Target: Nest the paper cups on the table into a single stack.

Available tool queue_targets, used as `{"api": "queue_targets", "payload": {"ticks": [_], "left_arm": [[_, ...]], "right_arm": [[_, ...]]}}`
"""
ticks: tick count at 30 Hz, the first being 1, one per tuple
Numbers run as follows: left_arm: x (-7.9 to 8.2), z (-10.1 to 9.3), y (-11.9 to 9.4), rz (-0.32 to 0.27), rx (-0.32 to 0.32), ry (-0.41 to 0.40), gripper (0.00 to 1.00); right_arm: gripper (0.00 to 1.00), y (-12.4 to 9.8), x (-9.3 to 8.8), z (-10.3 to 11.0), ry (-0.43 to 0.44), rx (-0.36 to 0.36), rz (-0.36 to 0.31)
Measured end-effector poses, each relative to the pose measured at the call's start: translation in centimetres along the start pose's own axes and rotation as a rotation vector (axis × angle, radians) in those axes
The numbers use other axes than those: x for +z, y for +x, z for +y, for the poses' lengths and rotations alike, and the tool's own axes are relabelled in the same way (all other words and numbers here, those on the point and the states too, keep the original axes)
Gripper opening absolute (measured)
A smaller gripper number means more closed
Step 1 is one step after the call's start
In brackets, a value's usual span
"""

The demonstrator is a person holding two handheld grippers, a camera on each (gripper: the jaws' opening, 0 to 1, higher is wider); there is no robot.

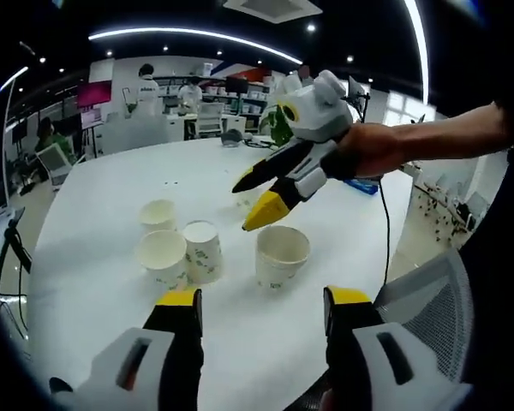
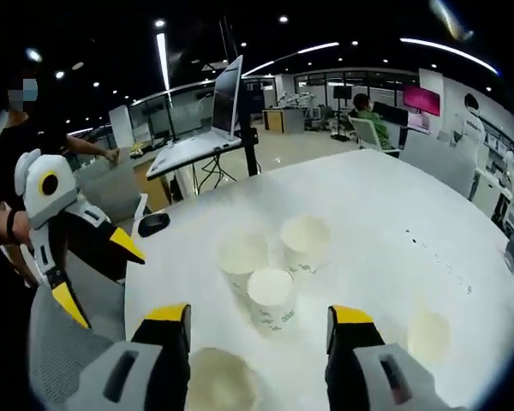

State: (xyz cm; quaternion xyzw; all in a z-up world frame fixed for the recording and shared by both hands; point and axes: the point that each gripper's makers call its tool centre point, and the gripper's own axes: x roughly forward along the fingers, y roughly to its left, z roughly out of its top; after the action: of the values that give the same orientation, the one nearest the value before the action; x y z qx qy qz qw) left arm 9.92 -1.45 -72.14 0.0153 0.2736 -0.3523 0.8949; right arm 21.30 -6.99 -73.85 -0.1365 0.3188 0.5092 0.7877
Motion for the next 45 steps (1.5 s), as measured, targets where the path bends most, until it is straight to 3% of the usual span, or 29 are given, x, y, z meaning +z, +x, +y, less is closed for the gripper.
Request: {"api": "queue_targets", "payload": {"ticks": [4, 12, 17, 25, 29, 35, 45], "left_arm": [[-0.4, -0.1, -0.2, 0.005, 0.002, -0.006, 0.54], [-0.9, -0.6, -0.3, 0.018, -0.002, -0.010, 0.53], [-0.8, -0.6, -0.5, 0.016, 0.003, -0.017, 0.53], [-1.3, -0.8, -0.8, 0.025, 0.006, -0.022, 0.52], [-1.5, -0.8, -1.0, 0.026, 0.011, -0.035, 0.51], [-1.6, -0.9, -1.2, 0.029, 0.012, -0.041, 0.51], [-1.3, -0.9, -1.4, 0.021, 0.015, -0.057, 0.50]], "right_arm": [[0.61, 1.4, 0.0, -0.5, 0.025, -0.021, 0.033], [0.59, 4.1, -0.6, -0.7, -0.044, -0.045, 0.142], [0.56, 5.5, -0.2, -1.2, -0.037, -0.054, 0.169], [0.54, 6.2, -1.6, -1.5, -0.137, -0.078, 0.270], [0.51, 6.9, -1.4, -1.5, -0.150, -0.083, 0.275], [0.35, 6.7, -1.2, -1.1, -0.106, -0.081, 0.250], [0.35, 5.4, -1.8, -1.7, -0.086, -0.073, 0.239]]}}
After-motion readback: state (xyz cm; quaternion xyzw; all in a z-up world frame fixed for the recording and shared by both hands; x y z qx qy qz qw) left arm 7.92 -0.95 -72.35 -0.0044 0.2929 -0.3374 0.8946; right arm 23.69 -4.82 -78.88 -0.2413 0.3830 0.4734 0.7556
